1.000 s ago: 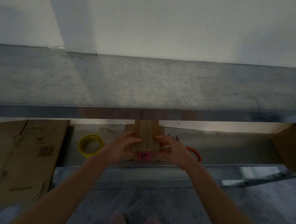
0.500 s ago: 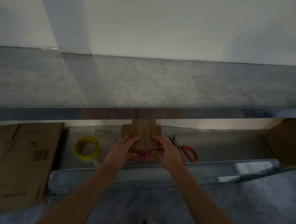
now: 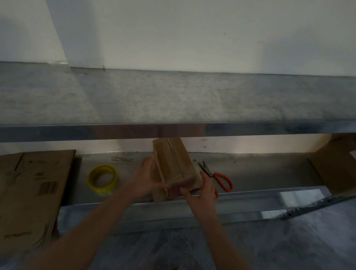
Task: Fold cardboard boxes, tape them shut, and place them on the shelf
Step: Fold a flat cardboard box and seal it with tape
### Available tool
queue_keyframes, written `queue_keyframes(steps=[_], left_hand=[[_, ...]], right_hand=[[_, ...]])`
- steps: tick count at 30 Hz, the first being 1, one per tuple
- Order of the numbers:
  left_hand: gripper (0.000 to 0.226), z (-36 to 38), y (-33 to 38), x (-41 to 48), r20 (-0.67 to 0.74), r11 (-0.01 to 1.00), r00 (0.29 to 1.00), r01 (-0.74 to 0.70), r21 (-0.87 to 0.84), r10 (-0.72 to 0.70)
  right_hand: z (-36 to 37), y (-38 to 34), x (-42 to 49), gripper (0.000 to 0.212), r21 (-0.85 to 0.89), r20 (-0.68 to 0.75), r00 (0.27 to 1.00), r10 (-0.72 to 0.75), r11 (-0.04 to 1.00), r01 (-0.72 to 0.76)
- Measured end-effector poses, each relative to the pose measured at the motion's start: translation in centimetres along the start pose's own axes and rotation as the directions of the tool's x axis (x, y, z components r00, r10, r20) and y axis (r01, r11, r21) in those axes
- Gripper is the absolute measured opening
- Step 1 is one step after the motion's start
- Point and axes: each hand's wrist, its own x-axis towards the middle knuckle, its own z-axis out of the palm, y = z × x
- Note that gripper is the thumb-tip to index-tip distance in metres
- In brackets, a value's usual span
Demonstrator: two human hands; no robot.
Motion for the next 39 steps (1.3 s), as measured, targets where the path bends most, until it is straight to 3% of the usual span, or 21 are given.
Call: queue_keyframes(steps=[4, 6, 9, 13, 18, 21, 24, 26, 28, 31, 34, 39], left_hand=[[0.12, -4.2, 0.3, 3.9, 0.197, 0.981, 0.975, -0.133, 0.141, 0.104], [0.107, -5.1, 0.5, 5.4, 0.179, 0.98, 0.979, -0.125, 0.156, 0.097], [0.109, -5.4, -0.1, 7.2, 0.204, 0.975, 0.977, -0.103, 0.195, 0.062], [0.103, -5.0, -1.2, 6.9, 0.192, 0.986, 0.979, -0.098, 0.132, 0.072], [0.093, -3.3, -2.6, 2.6, -0.106, 0.984, 0.992, -0.054, 0.167, 0.072], [0.108, -1.9, -3.1, -0.4, -0.145, 0.991, 0.989, -0.015, 0.129, 0.034], [0.132, -0.5, -3.7, -2.9, -0.04, 0.997, 0.999, 0.03, 0.066, -0.027], [0.134, -0.1, -4.1, -3.8, 0.044, 0.998, 0.999, 0.014, 0.061, -0.017], [0.125, -0.2, -4.1, -3.8, 0.052, 1.0, 0.999, -0.002, 0.018, 0.001], [0.108, -0.8, -3.5, -3.2, -0.096, 0.995, 0.992, -0.088, -0.035, 0.085], [0.109, -0.4, -3.6, -3.9, -0.09, 0.993, 0.991, -0.101, -0.062, 0.095], [0.122, 3.7, -4.0, -7.5, -0.29, 0.995, 0.956, -0.013, 0.101, 0.042]], right_hand=[[2.1, -1.1, -0.7, 0.103, 0.132, -0.004, 0.982, 0.19, 0.973, -0.187], [3.1, -1.8, -0.8, 0.108, 0.249, 0.03, 0.975, 0.218, 0.944, -0.219], [4.3, -1.2, -0.5, 0.116, 0.332, 0.007, 0.979, 0.204, 0.923, -0.195], [4.3, -0.9, -0.4, 0.106, 0.37, -0.032, 0.985, 0.173, 0.917, -0.149], [3.0, -0.1, 0.0, 0.057, 0.588, -0.15, 0.961, 0.234, 0.802, -0.104], [1.9, 0.2, 0.6, 0.048, 0.412, -0.162, 0.971, 0.173, 0.906, -0.093], [0.3, 0.2, 1.4, 0.071, 0.052, -0.103, 0.989, 0.107, 0.993, -0.102], [-0.2, -0.3, 2.1, 0.077, -0.003, -0.075, 0.992, 0.101, 0.995, -0.101], [0.0, -1.0, 2.4, 0.084, 0.186, -0.083, 0.991, 0.108, 0.978, -0.091], [1.3, -1.5, 2.4, 0.093, 0.555, -0.092, 0.967, 0.239, 0.818, -0.149], [3.0, -0.7, 1.7, 0.094, 0.561, -0.105, 0.941, 0.323, 0.8, -0.212], [2.7, -0.2, 1.3, 0.08, 0.578, 0.097, 0.984, 0.147, 0.797, -0.176]])
